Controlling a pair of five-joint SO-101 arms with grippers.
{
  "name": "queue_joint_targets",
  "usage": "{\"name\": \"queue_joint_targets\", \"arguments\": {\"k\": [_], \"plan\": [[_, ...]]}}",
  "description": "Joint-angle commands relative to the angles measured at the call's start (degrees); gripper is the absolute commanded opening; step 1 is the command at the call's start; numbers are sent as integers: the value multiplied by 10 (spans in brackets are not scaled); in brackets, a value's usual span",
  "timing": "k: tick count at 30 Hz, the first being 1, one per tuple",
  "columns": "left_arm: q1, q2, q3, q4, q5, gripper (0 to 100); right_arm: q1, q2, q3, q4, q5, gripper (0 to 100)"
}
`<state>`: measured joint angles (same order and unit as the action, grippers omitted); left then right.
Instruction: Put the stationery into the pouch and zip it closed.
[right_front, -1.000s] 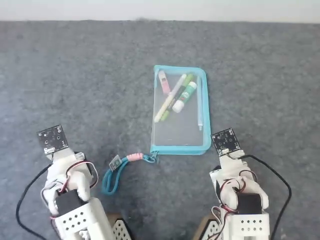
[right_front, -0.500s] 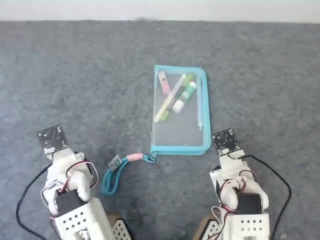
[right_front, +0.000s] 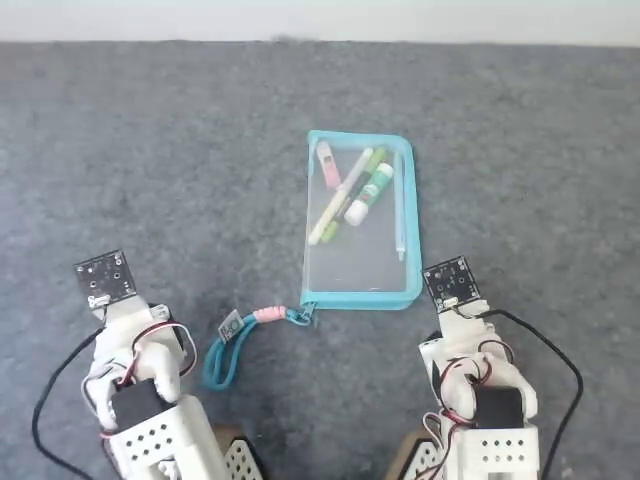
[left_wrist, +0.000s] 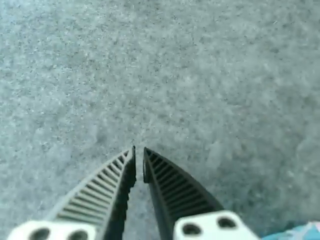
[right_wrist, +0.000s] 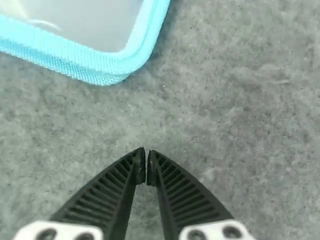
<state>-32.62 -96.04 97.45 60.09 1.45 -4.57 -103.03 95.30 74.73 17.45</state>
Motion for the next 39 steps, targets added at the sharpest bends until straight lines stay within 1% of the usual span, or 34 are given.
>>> {"name": "queue_joint_targets", "arguments": {"k": [1, 12, 14, 16, 17, 20, 22, 39], "plan": [[0, 0, -7, 2, 11, 28, 4, -7, 12, 3, 8, 8], [1, 0, -7, -1, 11, 28, 4, -7, 12, 3, 8, 8], [11, 0, -7, -35, 11, 28, 4, -7, 12, 3, 8, 8], [42, 0, -7, -58, 12, 28, 4, -7, 12, 3, 8, 8], [62, 3, -7, -51, 12, 28, 4, -7, 12, 3, 8, 8], [115, 0, -8, 20, 10, 28, 4, -7, 12, 3, 8, 8], [134, 0, -10, 28, 10, 28, 4, -7, 12, 3, 8, 8], [138, 0, -10, 28, 10, 28, 4, -7, 12, 3, 8, 8]]}}
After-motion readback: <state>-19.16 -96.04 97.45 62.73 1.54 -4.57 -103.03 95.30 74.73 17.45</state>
